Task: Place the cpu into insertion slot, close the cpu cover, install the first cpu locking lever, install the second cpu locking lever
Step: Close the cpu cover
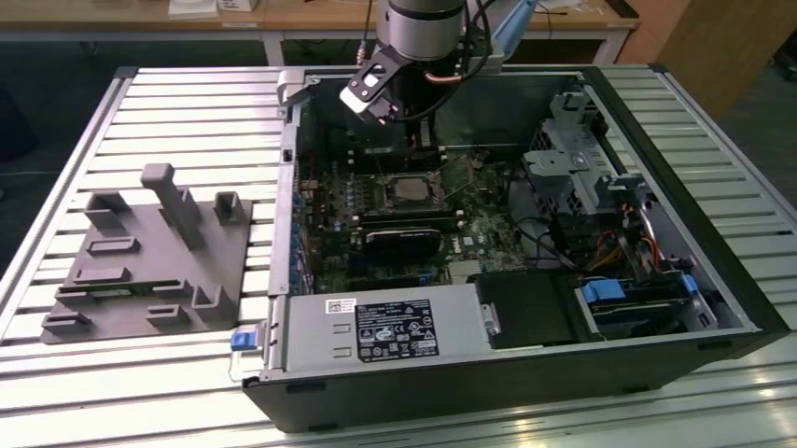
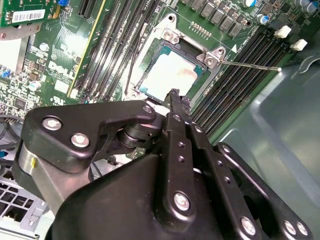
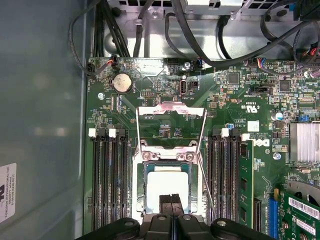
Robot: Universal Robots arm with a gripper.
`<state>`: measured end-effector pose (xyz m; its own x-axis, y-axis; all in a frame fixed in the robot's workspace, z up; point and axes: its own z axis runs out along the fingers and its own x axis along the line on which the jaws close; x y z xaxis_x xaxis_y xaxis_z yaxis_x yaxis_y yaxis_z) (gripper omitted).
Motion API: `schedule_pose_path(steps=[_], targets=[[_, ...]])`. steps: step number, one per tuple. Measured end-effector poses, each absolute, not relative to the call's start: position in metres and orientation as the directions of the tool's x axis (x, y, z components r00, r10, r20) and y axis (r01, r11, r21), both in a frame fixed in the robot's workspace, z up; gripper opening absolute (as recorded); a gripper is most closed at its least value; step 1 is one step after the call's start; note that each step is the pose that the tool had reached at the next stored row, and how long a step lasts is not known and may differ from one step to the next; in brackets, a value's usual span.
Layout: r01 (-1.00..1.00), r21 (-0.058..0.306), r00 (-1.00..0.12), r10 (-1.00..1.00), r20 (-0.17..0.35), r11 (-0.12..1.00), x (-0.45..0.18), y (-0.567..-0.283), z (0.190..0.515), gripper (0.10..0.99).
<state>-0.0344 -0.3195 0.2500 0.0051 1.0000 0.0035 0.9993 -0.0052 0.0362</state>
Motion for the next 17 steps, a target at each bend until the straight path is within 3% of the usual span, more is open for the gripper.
schedule_pose_path(steps=[17], targets=[[0.999,0.036,0.005,1.000,0.003,-0.005,-0.0344,-0.3195,0.2590,0.106]])
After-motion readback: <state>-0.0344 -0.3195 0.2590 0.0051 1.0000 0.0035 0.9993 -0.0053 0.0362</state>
